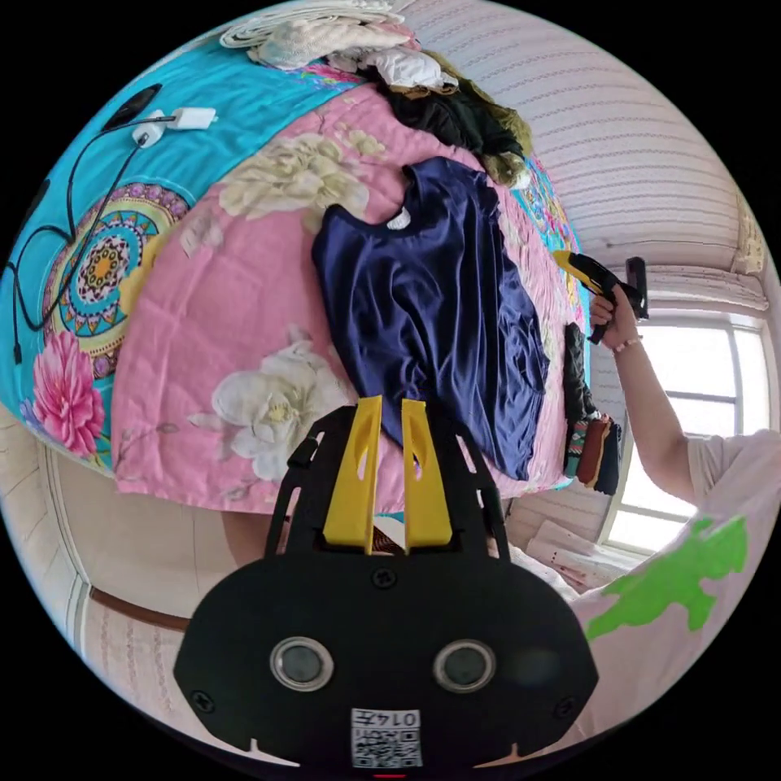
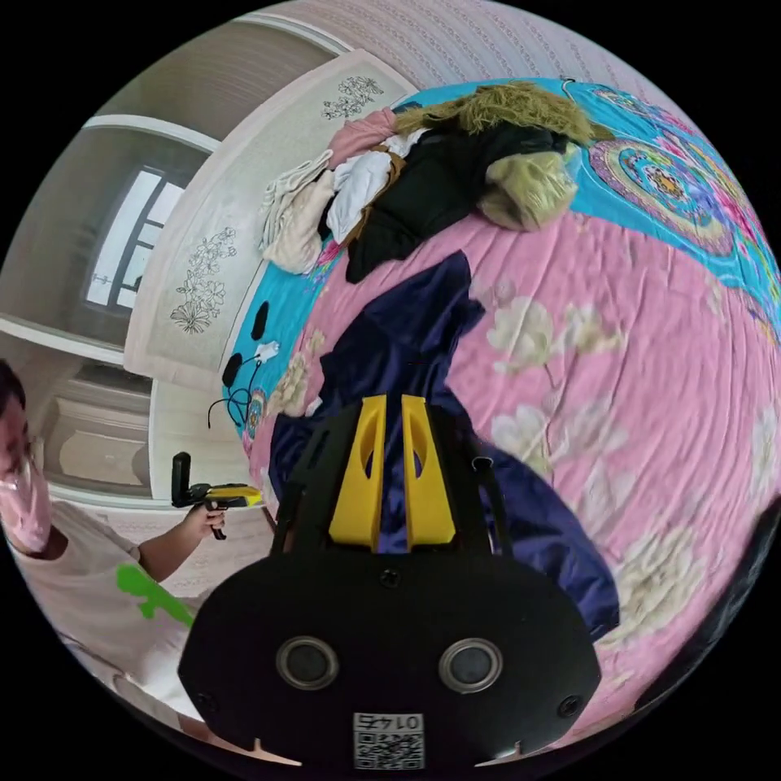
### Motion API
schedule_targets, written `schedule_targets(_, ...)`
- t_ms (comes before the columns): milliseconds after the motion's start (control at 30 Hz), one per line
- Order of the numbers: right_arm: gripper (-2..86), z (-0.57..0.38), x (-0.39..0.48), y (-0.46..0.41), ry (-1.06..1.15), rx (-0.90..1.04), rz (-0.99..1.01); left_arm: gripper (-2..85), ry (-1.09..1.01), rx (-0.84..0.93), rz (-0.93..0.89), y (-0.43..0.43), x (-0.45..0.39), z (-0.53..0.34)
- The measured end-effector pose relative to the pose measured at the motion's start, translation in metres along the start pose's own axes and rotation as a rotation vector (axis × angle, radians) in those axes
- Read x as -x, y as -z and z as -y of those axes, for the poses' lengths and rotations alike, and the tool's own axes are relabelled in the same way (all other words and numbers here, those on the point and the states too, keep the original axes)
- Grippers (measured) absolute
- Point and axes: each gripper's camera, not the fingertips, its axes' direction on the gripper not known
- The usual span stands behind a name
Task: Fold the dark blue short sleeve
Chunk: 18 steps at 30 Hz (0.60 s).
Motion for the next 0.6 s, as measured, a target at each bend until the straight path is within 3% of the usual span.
schedule_targets(200, 1.3, -0.163, -0.055, -0.002, -0.292, -0.023, 0.152, 4.4, 0.018, 0.095, 0.043, -0.050, -0.007, 0.004)
schedule_targets(300, 1.0, -0.209, -0.074, 0.000, -0.380, -0.037, 0.111, 0.0, 0.040, 0.116, 0.041, -0.067, -0.008, 0.011)
schedule_targets(600, 0.6, -0.270, -0.123, 0.000, -0.444, -0.096, 0.111, -0.9, -0.005, 0.174, 0.034, -0.057, 0.002, 0.010)
